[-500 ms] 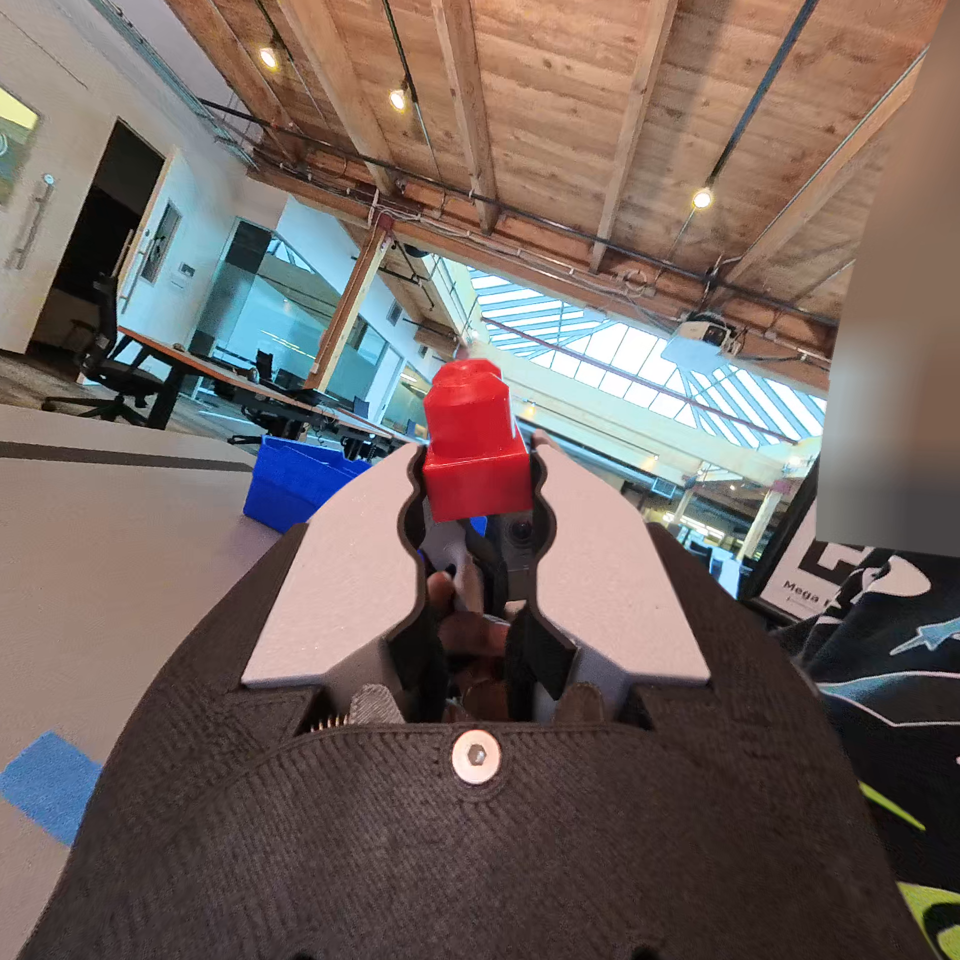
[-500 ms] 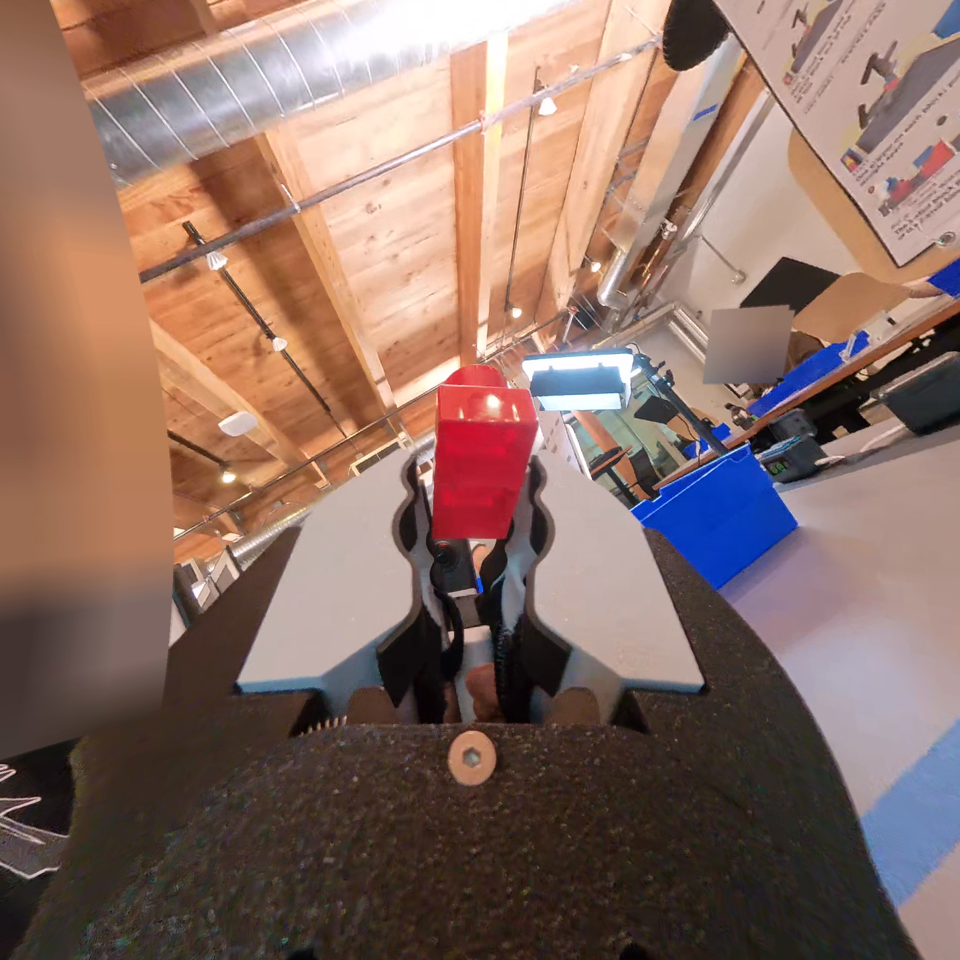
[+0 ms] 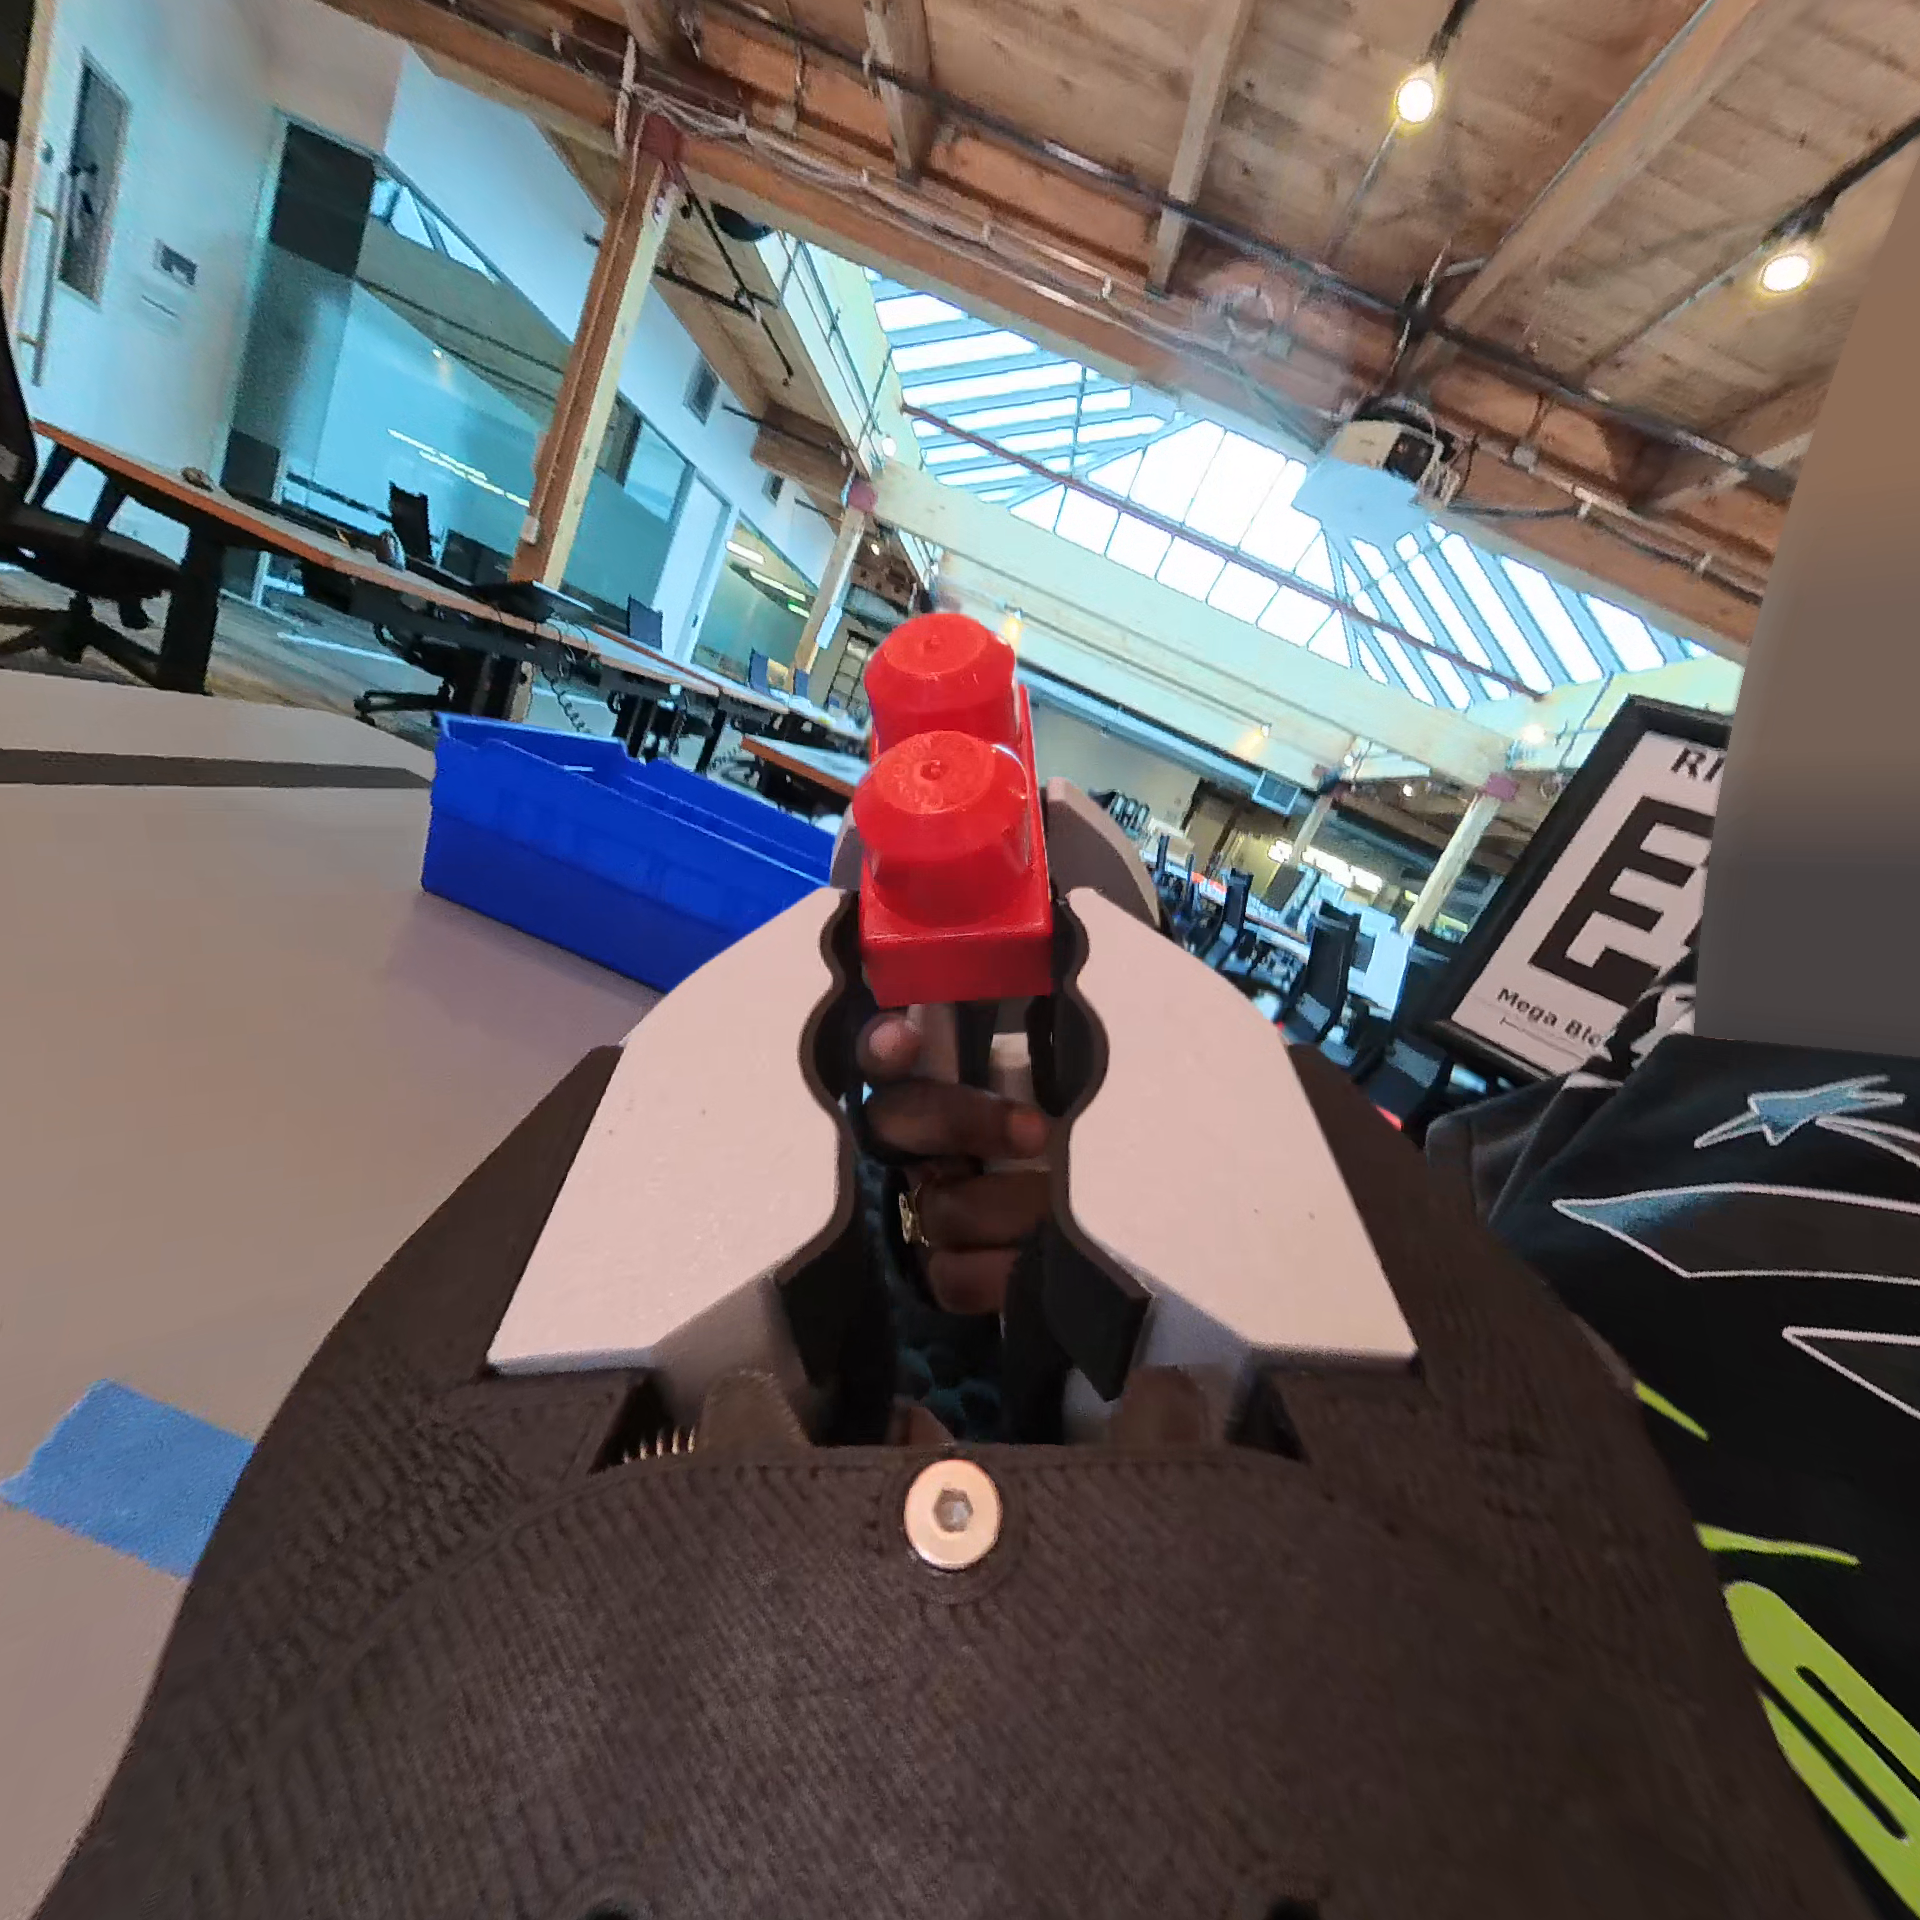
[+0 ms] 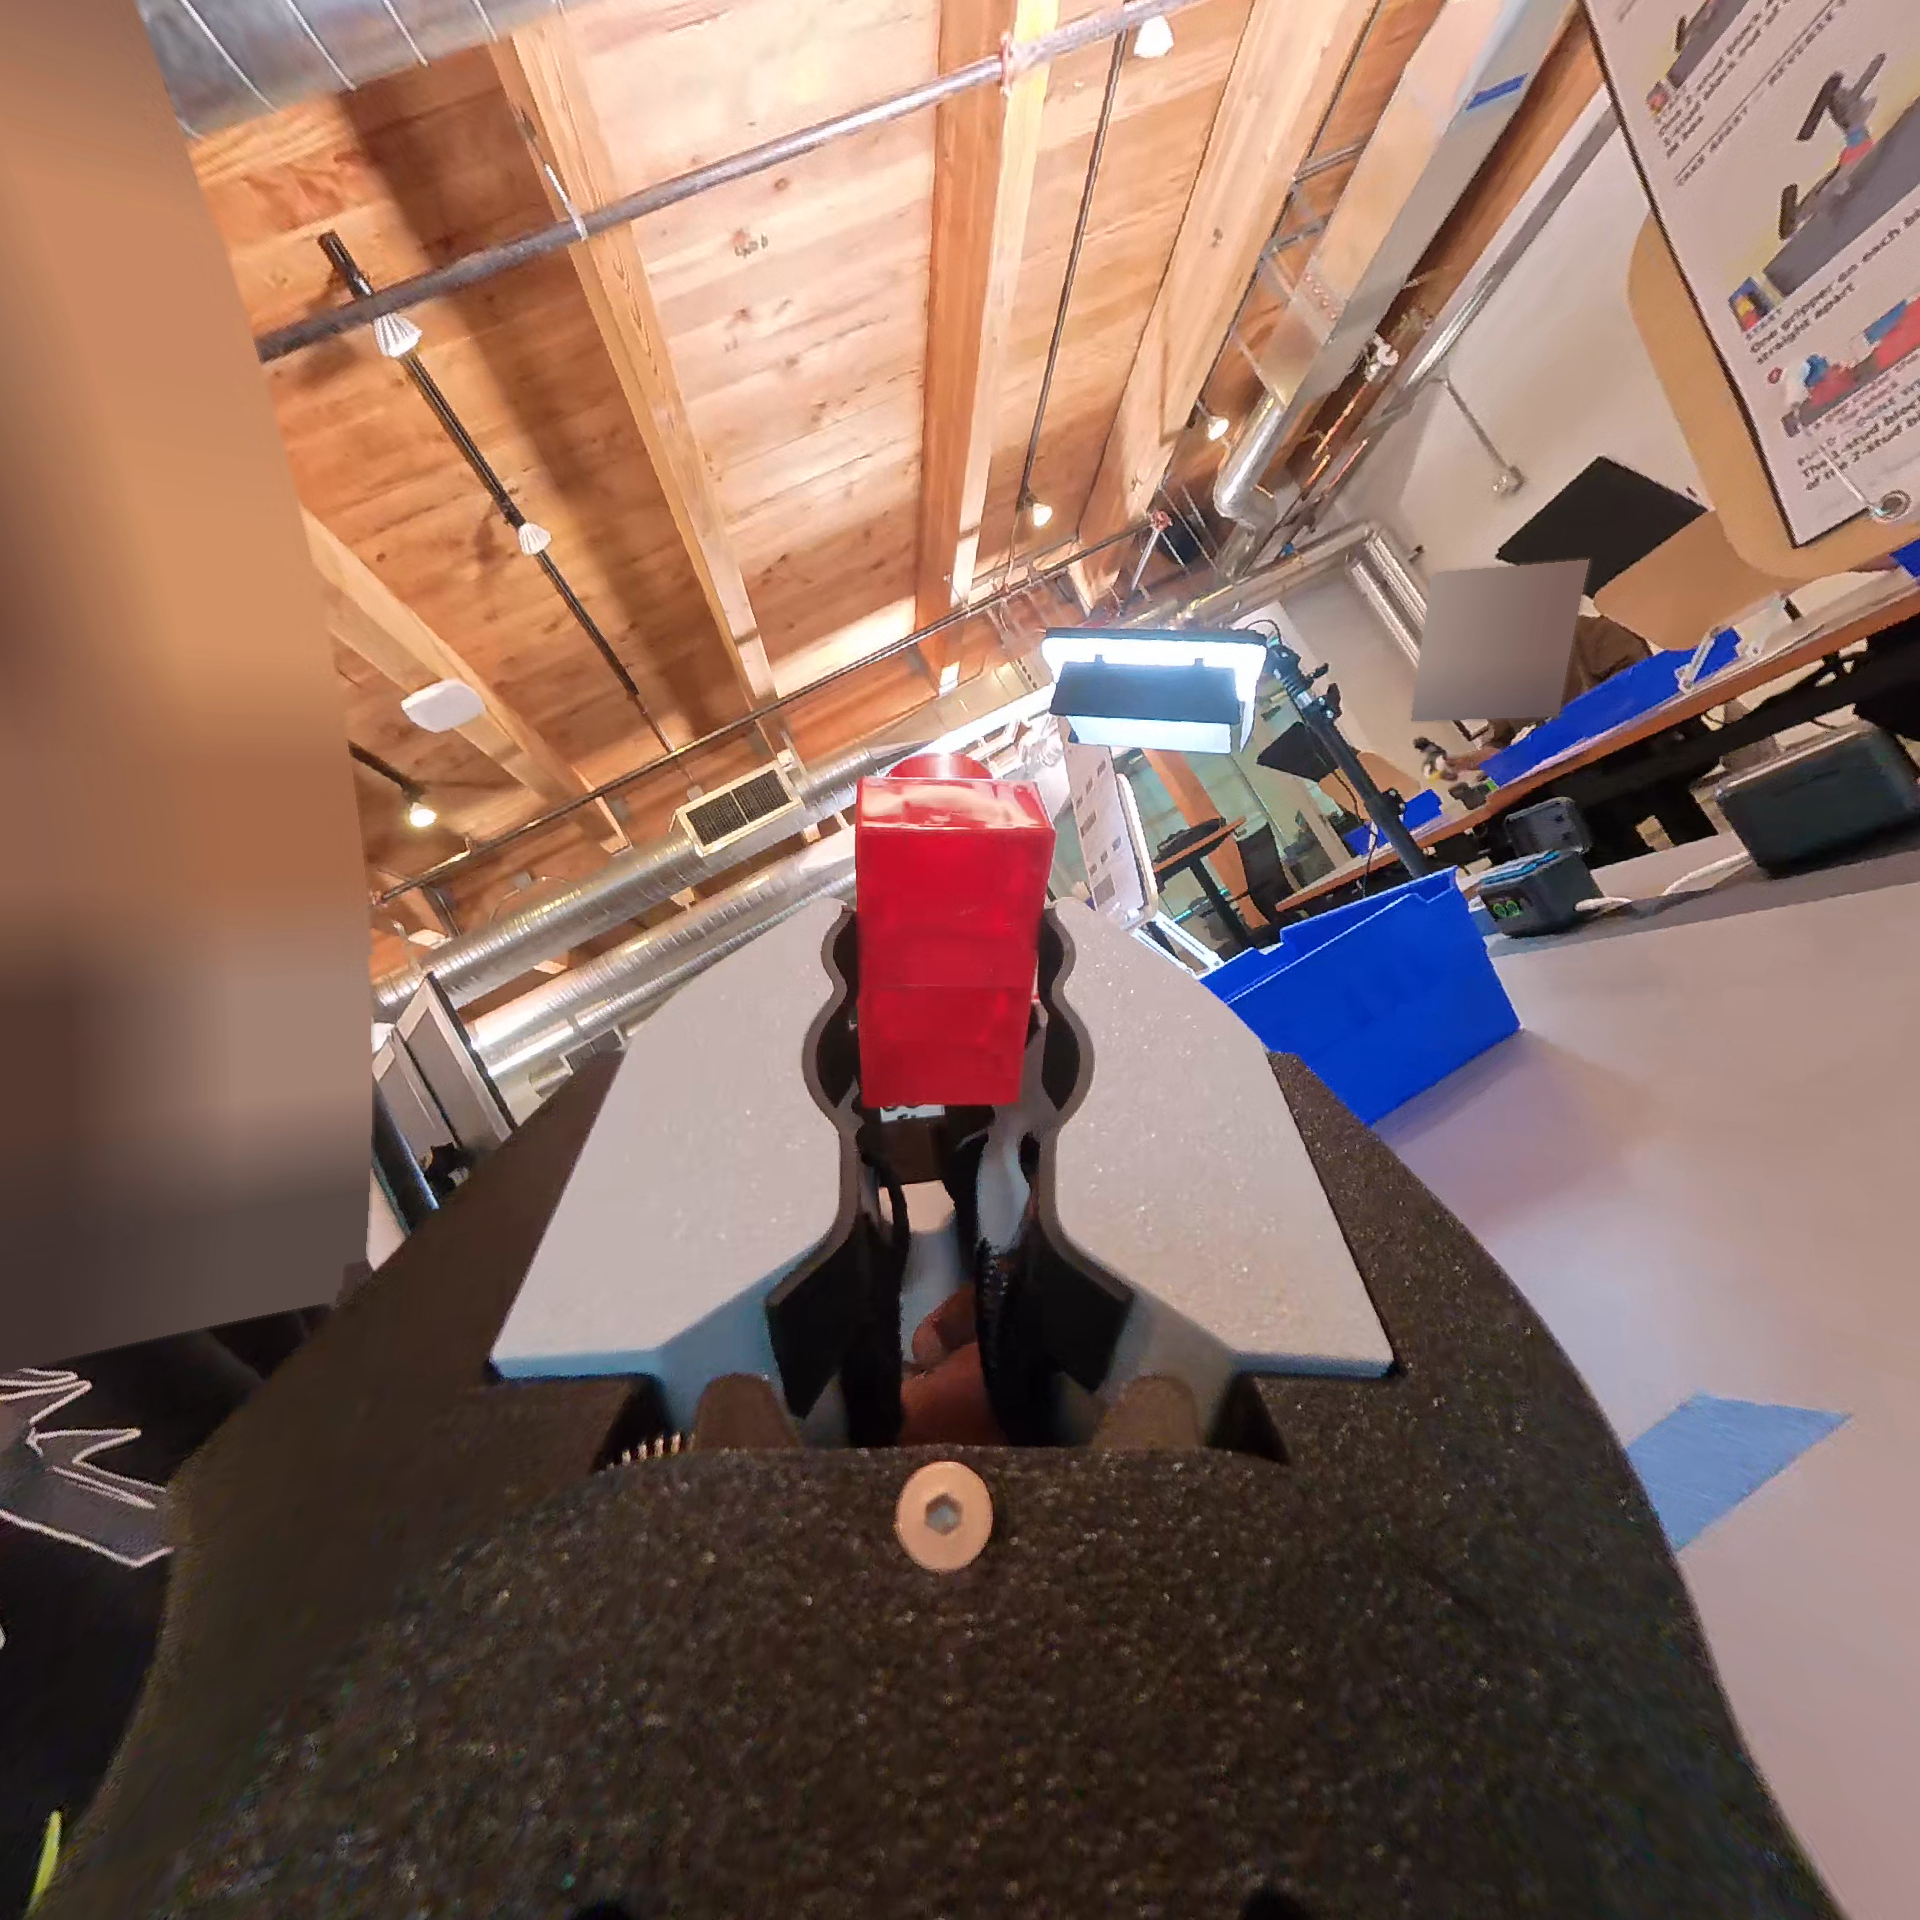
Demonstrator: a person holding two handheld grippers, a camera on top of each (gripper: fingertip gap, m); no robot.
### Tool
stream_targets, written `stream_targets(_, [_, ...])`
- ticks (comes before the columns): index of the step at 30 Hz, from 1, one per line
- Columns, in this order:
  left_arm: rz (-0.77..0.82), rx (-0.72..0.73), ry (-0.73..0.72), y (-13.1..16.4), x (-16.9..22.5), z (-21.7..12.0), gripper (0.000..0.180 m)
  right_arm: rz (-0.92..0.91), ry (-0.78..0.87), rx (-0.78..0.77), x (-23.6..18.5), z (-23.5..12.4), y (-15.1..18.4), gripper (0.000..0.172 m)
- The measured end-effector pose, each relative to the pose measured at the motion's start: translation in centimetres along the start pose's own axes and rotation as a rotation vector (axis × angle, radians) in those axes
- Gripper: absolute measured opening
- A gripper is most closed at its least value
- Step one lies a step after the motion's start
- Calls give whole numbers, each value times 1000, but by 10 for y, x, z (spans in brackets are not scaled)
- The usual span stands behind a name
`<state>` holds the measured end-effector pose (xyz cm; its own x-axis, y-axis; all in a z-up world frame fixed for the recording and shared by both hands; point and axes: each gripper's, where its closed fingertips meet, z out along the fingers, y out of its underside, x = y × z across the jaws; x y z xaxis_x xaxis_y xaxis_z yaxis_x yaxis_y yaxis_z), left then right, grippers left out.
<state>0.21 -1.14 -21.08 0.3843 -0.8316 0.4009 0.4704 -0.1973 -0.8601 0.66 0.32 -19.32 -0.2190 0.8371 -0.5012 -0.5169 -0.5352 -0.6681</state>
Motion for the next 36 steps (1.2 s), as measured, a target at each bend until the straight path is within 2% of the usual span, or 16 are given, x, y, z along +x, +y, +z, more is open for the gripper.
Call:
stream_targets(2, [-14,41,-7,-3,-2,-1,35,48,3,13,2,1,2,33])
stream_targets(4, [-6,51,-17,-1,-2,0,35,109,0,3,4,4,9,47])
stream_targets(7, [44,50,-45,0,-2,2,35,132,-17,27,2,6,12,35])
stream_targets(14, [66,-28,-50,7,0,3,36,62,-11,-4,1,2,10,34])
stream_targets(18, [203,-128,-142,-3,-7,-16,53,-11,-13,6,0,-10,-12,35])
stream_targets(21, [337,-157,-271,-34,-17,-50,56,-82,-14,-21,6,-25,-23,35])
stream_targets(24, [436,-183,-447,-82,-35,-102,56,-95,-10,-17,12,-37,-28,35])
stream_targets(27, [497,-255,-744,-135,-79,-176,56,-87,0,0,15,-41,-31,35])
stream_targets(29, [437,-359,-968,-156,-124,-233,54,-95,-6,-11,14,-40,-28,35])
stream_targets(32, [185,-618,-1126,-148,-186,-292,50,-104,-6,-31,14,-38,-24,35])
stream_targets(34, [40,-767,-1129,-132,-216,-305,49,-108,2,-36,16,-38,-23,35])
stream_targets(36, [-17,-949,-1185,-119,-242,-318,50,-107,11,-33,18,-38,-23,35])
